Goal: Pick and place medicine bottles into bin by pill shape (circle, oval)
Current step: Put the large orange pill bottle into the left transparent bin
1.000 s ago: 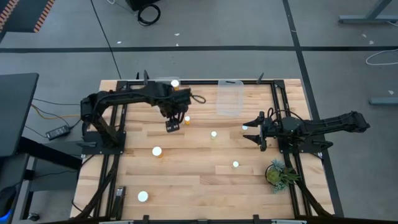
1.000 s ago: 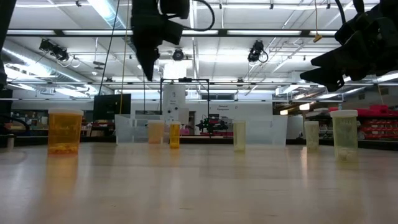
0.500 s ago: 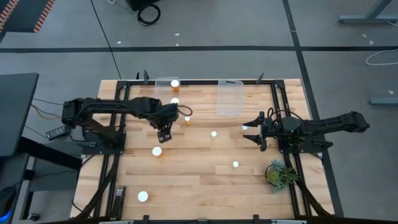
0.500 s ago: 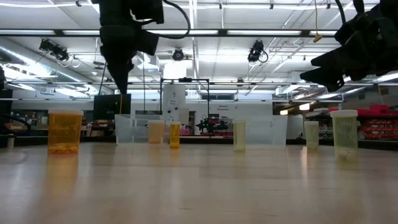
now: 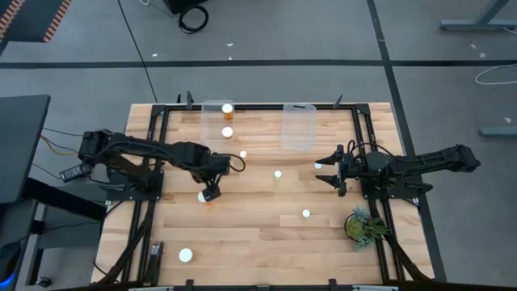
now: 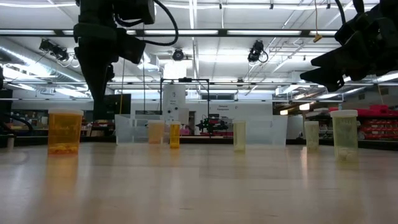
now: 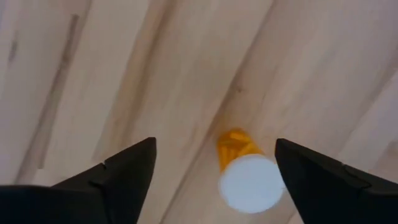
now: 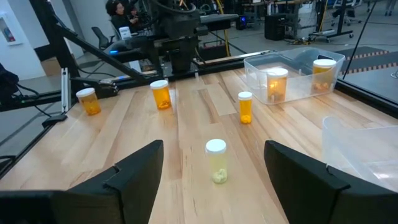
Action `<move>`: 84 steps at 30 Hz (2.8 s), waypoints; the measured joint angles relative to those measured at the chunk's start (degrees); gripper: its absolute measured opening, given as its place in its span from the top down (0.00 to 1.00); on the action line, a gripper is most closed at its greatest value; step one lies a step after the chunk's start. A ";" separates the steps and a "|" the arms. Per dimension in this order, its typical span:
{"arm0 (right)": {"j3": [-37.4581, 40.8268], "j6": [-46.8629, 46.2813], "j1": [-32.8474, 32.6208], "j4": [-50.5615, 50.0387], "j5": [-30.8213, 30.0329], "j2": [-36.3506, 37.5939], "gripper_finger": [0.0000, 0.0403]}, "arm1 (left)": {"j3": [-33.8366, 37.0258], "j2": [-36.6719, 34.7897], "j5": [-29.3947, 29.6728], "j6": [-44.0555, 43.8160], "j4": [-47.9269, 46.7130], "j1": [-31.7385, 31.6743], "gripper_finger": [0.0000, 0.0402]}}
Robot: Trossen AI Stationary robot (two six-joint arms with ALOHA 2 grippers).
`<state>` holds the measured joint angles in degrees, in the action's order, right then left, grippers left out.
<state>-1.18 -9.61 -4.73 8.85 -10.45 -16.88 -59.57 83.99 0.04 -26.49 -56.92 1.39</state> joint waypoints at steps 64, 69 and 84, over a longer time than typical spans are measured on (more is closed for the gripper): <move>-0.01 0.00 -0.01 0.00 0.00 0.00 0.29 | 12.11 0.09 12.12 -16.41 13.10 19.45 0.05; -0.01 0.00 0.00 0.01 0.01 0.02 0.29 | 12.11 0.08 12.09 -16.43 13.10 19.48 0.06; -0.01 0.00 -0.02 0.01 0.00 0.00 0.29 | 12.11 0.02 12.08 -16.36 12.51 19.48 0.33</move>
<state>-1.19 -9.61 -4.75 8.86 -10.45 -16.88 -47.46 84.01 12.12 -42.85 -44.40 20.86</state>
